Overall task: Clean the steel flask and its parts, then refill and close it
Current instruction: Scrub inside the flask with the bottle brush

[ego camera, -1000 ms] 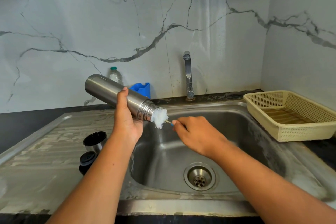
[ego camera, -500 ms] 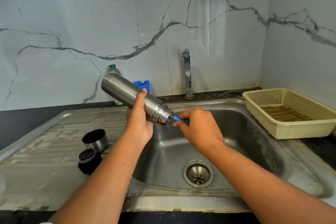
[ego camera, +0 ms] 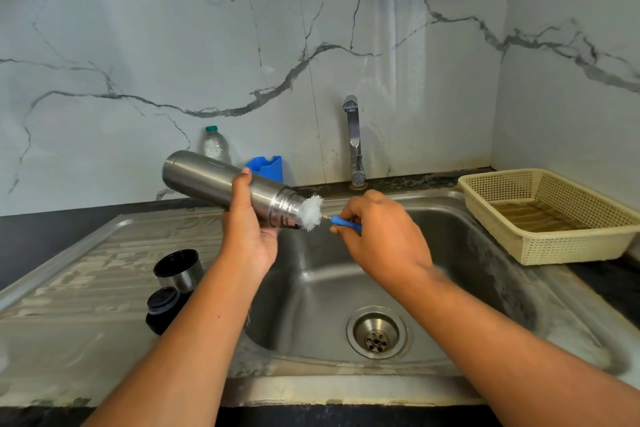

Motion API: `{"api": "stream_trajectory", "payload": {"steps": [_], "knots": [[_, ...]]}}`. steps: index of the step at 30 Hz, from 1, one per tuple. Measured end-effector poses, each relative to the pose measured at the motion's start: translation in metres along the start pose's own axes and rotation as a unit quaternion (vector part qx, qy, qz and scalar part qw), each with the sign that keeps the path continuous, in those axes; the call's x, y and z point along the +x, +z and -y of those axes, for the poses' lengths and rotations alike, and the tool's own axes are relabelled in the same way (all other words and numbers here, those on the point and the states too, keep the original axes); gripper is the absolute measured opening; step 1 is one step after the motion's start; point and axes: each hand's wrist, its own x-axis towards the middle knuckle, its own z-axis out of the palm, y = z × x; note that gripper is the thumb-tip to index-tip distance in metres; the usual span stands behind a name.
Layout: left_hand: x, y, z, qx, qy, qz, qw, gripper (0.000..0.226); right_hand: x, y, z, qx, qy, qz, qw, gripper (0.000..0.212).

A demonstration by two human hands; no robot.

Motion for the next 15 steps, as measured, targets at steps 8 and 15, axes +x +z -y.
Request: {"api": "stream_trajectory", "payload": {"steps": [8,15], "knots": [[0.004,0.0,-0.009,0.006,0.013,0.008,1.0,0.047,0.002,-0.001,-0.006,0.006,-0.055,0.047,0.997,0.031],[-0.005,0.005,0.006,0.051,-0.019,0.038,0.998,0.059,0.002,0.004,-0.002,0.022,-0.06,0.087,0.994,0.029]]}}
